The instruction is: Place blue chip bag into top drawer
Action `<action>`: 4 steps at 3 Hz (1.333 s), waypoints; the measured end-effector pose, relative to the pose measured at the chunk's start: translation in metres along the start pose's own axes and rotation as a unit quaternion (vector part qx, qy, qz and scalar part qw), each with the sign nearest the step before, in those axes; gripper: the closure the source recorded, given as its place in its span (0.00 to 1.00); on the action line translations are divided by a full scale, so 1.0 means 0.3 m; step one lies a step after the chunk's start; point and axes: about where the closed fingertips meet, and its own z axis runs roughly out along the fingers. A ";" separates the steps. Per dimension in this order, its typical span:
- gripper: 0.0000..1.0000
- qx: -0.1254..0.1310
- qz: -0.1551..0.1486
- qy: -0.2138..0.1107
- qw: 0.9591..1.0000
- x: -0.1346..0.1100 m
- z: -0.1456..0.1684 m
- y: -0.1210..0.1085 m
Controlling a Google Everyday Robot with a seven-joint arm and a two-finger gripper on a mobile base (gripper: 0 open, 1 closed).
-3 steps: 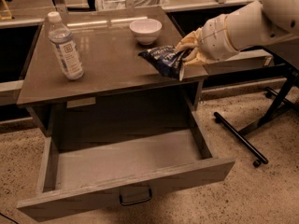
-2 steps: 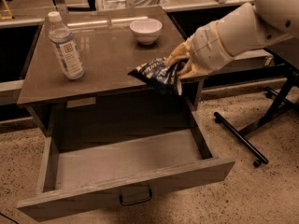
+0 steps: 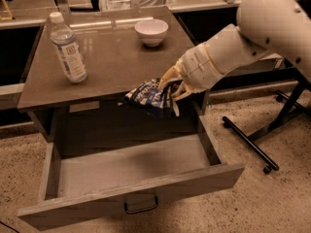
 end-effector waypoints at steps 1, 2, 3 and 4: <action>0.74 -0.048 -0.108 -0.106 0.987 -0.037 0.177 0.114; 0.43 -0.116 -0.189 -0.082 0.972 0.017 0.305 0.249; 0.19 -0.118 -0.213 -0.037 0.969 0.081 0.359 0.292; 0.00 -0.114 -0.214 -0.032 0.970 0.089 0.369 0.287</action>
Offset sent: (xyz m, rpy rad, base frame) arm -0.0280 0.0175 -0.1529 -0.2600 -0.1038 0.5774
